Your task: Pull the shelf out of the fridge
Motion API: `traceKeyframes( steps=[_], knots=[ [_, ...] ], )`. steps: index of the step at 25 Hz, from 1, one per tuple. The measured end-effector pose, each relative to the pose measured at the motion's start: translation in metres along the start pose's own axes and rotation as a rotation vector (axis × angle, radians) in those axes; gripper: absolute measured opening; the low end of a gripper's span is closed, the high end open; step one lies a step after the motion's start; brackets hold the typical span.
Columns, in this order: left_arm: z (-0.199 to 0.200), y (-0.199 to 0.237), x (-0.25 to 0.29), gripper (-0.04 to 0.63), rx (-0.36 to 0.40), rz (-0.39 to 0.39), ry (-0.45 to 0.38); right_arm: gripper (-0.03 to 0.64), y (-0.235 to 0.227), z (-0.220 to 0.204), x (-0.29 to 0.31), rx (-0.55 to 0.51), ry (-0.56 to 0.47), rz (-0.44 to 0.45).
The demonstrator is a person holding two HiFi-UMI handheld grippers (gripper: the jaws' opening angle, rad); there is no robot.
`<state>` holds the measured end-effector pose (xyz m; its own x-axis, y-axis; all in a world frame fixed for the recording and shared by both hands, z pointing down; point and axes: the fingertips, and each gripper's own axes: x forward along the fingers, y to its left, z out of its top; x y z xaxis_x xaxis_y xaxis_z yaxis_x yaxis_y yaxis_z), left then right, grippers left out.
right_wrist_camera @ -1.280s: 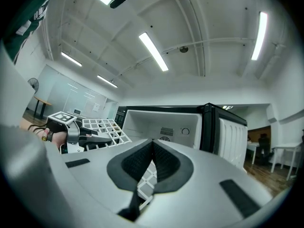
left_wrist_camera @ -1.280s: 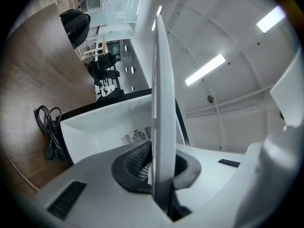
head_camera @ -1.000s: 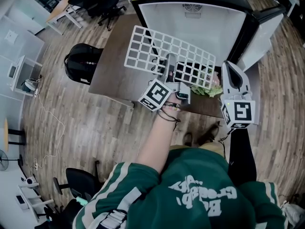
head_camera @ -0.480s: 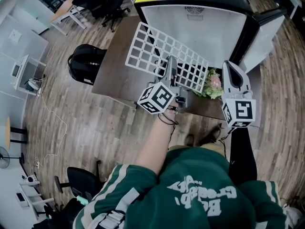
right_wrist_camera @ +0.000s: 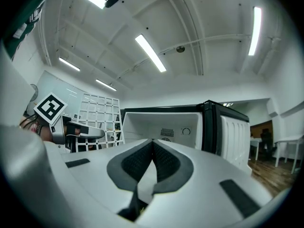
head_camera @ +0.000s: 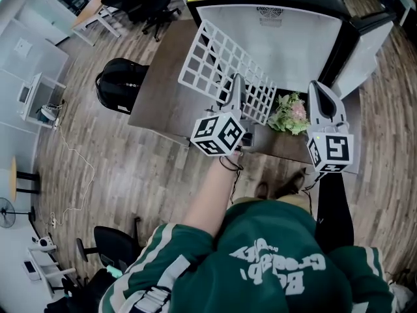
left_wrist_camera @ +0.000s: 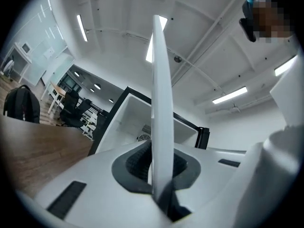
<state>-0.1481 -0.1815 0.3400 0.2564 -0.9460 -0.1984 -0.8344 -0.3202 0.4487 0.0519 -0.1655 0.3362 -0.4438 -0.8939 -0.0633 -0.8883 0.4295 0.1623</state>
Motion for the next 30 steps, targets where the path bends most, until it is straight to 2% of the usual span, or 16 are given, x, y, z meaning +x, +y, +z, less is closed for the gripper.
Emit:
traceKeyframes(
  steps=[8,14,20,26,30],
  knots=[
    [0.001,-0.013,0.002,0.037,0.196,-0.011,0.037,0.009,-0.002,-0.001,0.004,-0.007,-0.007,0.004],
    [0.001,-0.014,0.001,0.037,0.253,-0.009,0.053,0.009,-0.002,-0.003,0.006,-0.006,0.009,0.007],
    [0.005,-0.018,0.002,0.037,0.344,-0.006,0.058,0.009,-0.002,-0.004,0.01,-0.008,0.008,0.008],
    [0.007,-0.016,0.003,0.037,0.32,0.005,0.057,0.009,-0.003,-0.002,0.013,-0.001,-0.007,0.005],
    [0.006,-0.018,0.003,0.037,0.417,0.01,0.058,0.009,-0.004,-0.008,0.013,-0.009,-0.002,0.007]
  ],
)
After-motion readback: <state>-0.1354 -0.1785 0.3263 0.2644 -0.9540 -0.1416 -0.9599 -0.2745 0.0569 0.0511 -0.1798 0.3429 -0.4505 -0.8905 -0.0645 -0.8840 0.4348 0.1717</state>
